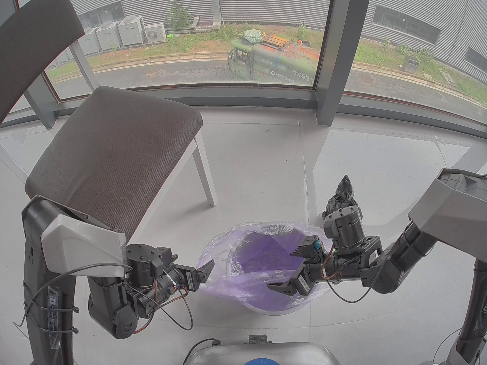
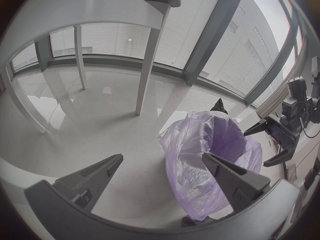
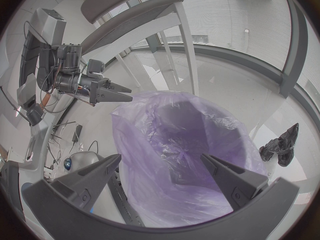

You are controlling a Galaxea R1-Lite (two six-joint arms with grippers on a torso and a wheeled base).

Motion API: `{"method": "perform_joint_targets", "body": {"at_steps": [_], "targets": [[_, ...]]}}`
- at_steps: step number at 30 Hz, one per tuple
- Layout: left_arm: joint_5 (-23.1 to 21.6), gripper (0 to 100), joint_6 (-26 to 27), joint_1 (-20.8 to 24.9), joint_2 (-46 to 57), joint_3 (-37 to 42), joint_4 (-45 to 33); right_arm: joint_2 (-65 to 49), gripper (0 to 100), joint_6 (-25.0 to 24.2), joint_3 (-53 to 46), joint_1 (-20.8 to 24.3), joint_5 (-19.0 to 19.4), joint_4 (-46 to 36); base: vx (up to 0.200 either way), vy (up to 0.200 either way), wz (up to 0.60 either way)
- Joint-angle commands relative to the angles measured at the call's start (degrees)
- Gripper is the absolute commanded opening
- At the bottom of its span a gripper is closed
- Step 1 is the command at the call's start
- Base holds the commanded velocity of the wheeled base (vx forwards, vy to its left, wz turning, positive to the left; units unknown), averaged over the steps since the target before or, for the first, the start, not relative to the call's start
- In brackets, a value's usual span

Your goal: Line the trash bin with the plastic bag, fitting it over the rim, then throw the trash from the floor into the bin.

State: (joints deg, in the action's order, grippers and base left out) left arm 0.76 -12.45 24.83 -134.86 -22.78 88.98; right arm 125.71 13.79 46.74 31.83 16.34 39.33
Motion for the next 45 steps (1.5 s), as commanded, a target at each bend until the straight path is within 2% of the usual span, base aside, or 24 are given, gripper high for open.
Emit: {"method": "perform_joint_targets", "body": {"at_steps": [1,11,12,18,26,36,40,45], "targets": [[0.04,100,-0.03,-0.05,-0.31,0.02,1.02,-0.11,100,0.19,-0.33,-1.24,0.01,-0.13,0.000,0.000,0.00],[0.04,100,-0.03,0.04,-0.22,0.11,1.02,-0.47,100,0.89,-4.55,-1.07,0.01,0.31,0.000,0.000,0.00],[0.04,100,-0.03,0.04,-0.22,0.11,1.02,-0.47,0,1.51,-4.81,-1.07,0.10,0.31,0.000,0.000,0.00],[0.12,100,-0.03,-0.05,-0.22,0.11,1.02,-2.40,0,3.09,-7.28,-0.45,0.01,0.58,0.000,0.000,0.00],[0.12,100,-0.03,0.57,-0.31,0.28,1.02,-8.55,0,3.00,-16.06,3.24,0.10,0.58,0.000,0.000,0.00],[0.12,100,-0.03,1.18,-0.66,0.55,1.02,-0.64,0,2.82,-21.34,7.02,-0.34,3.92,0.000,0.000,0.00],[0.12,100,-0.03,1.18,-0.66,0.46,1.02,2.26,0,2.47,-21.60,7.19,-0.69,6.11,0.000,0.000,0.00],[0.12,100,-0.03,1.10,-0.93,0.28,1.02,4.19,0,1.15,-18.79,5.79,-3.42,6.11,0.000,0.000,0.00]]}}
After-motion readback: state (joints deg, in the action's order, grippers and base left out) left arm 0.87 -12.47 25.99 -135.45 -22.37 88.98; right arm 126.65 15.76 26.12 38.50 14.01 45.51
